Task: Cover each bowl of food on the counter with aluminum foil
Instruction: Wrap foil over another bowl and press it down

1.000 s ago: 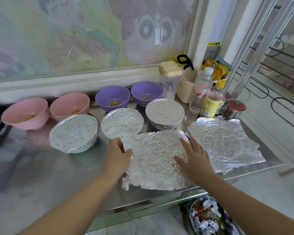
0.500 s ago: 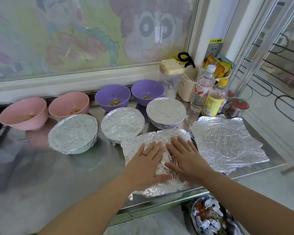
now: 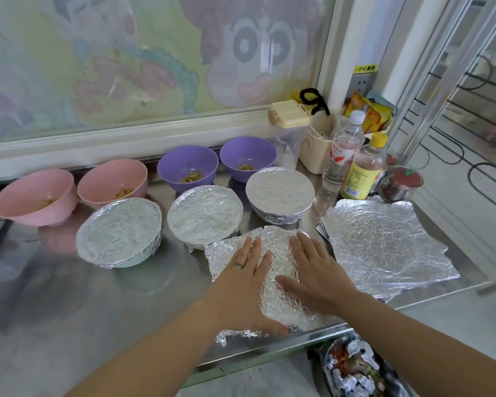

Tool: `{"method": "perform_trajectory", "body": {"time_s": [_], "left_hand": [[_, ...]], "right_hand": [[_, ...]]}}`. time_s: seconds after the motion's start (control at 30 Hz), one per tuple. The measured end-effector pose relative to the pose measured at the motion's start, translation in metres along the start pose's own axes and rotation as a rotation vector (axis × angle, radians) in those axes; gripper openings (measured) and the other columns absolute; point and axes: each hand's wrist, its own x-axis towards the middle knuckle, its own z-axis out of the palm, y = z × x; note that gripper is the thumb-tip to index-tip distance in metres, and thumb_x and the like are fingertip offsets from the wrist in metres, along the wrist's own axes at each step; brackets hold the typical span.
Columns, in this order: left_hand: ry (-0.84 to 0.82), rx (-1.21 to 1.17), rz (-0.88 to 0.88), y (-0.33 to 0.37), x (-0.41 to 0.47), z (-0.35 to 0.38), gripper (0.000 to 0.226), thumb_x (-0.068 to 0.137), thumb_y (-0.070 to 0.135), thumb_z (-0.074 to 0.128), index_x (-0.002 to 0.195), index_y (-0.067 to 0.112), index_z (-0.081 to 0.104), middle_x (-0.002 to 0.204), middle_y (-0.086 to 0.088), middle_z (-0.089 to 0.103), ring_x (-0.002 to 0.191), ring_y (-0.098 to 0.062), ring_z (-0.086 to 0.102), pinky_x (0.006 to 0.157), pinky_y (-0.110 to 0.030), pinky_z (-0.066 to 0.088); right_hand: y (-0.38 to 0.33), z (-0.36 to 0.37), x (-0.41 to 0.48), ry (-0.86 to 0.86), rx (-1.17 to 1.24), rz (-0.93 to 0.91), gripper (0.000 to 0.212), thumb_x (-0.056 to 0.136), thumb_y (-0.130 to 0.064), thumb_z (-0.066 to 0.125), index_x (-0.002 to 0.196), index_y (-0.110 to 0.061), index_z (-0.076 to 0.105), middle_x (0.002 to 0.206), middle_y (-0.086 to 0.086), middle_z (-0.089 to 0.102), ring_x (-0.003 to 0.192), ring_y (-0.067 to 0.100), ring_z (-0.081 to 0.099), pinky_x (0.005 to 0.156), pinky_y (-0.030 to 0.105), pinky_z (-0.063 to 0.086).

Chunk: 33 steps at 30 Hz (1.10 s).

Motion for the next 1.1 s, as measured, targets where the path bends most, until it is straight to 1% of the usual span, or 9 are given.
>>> {"method": "perform_trajectory", "body": {"time_s": [0.13,0.23,0.37,0.57,0.67,0.77,0.83,0.97,1.1], "left_hand": [[0.021,0.007,0.025,0.004,-0.003,-0.007,0.143,0.059,0.103,0.032,0.151,0.008,-0.023,0.151,-0.018,-0.041,0.13,-0.027,-0.054,0.109,-0.041,-0.036],[0.014,-0.023,0.037,0.005,-0.006,-0.014,0.141,0.061,0.1,0.037,0.148,0.008,-0.024,0.146,-0.014,-0.045,0.124,-0.022,-0.058,0.099,-0.035,-0.044],[0.056,-0.43,-0.07,0.001,-0.002,-0.008,0.137,0.064,0.094,0.045,0.156,0.012,-0.015,0.157,0.003,-0.038,0.141,-0.013,-0.041,0.122,-0.04,-0.01],[0.288,-0.753,-0.276,0.003,0.008,0.007,0.082,0.098,0.059,0.041,0.16,0.021,0.003,0.166,0.012,-0.001,0.152,-0.006,0.003,0.122,-0.031,0.016],[0.372,-0.882,-0.347,0.007,0.007,0.009,0.059,0.105,0.037,0.041,0.158,0.025,0.018,0.159,0.012,0.026,0.141,0.006,0.027,0.116,-0.02,0.026],[0.439,-1.104,-0.427,0.011,0.004,0.007,0.049,0.106,0.024,0.038,0.154,0.028,0.03,0.133,0.02,0.044,0.112,0.025,0.037,0.092,0.006,0.023],[0.462,-1.265,-0.487,0.011,0.006,0.009,0.045,0.107,0.022,0.037,0.151,0.028,0.038,0.139,0.02,0.047,0.122,0.015,0.04,0.099,0.0,0.025],[0.504,-1.503,-0.586,0.011,0.012,0.019,0.036,0.106,0.019,0.04,0.138,0.027,0.056,0.131,0.013,0.063,0.123,-0.003,0.055,0.112,-0.034,0.041],[0.499,-1.559,-0.61,0.01,0.013,0.018,0.034,0.106,0.019,0.041,0.134,0.027,0.059,0.125,0.012,0.066,0.12,-0.004,0.058,0.11,-0.038,0.044]], "right_hand": [[-0.003,-0.005,0.003,0.029,0.049,0.024,0.107,0.084,-0.086,0.009,0.161,-0.013,-0.001,0.168,0.003,0.004,0.153,0.024,0.007,0.121,0.043,0.025],[-0.005,-0.008,0.006,0.015,0.151,0.076,0.092,0.094,-0.074,0.026,0.162,-0.016,0.001,0.166,0.0,0.012,0.152,0.024,0.014,0.119,0.043,0.026],[0.002,-0.012,0.017,0.009,0.344,0.143,0.068,0.102,-0.053,0.043,0.158,-0.023,0.02,0.156,0.003,0.034,0.14,0.022,0.037,0.109,0.044,0.038],[0.005,-0.009,0.024,0.075,0.466,0.186,0.037,0.106,-0.034,0.043,0.139,-0.017,0.046,0.128,0.003,0.06,0.116,0.025,0.057,0.083,0.034,0.039],[0.006,-0.003,0.027,0.158,0.508,0.236,0.021,0.107,-0.032,0.04,0.108,-0.019,0.057,0.096,-0.002,0.066,0.089,0.024,0.062,0.066,0.035,0.039],[0.007,-0.002,0.03,0.184,0.623,0.308,0.034,0.108,-0.029,0.038,0.078,-0.019,0.051,0.072,0.002,0.057,0.067,0.02,0.053,0.057,0.03,0.036],[0.007,-0.004,0.031,0.191,0.648,0.328,0.039,0.109,-0.028,0.039,0.072,-0.017,0.048,0.067,0.003,0.054,0.064,0.021,0.052,0.057,0.029,0.034],[0.008,-0.002,0.031,0.195,0.673,0.33,0.043,0.109,-0.029,0.04,0.069,-0.013,0.047,0.06,0.003,0.049,0.062,0.028,0.055,0.058,0.034,0.035],[0.011,-0.004,0.032,0.132,0.678,0.33,0.045,0.109,-0.032,0.037,0.07,-0.012,0.048,0.063,0.004,0.049,0.063,0.022,0.05,0.059,0.033,0.035]]}}
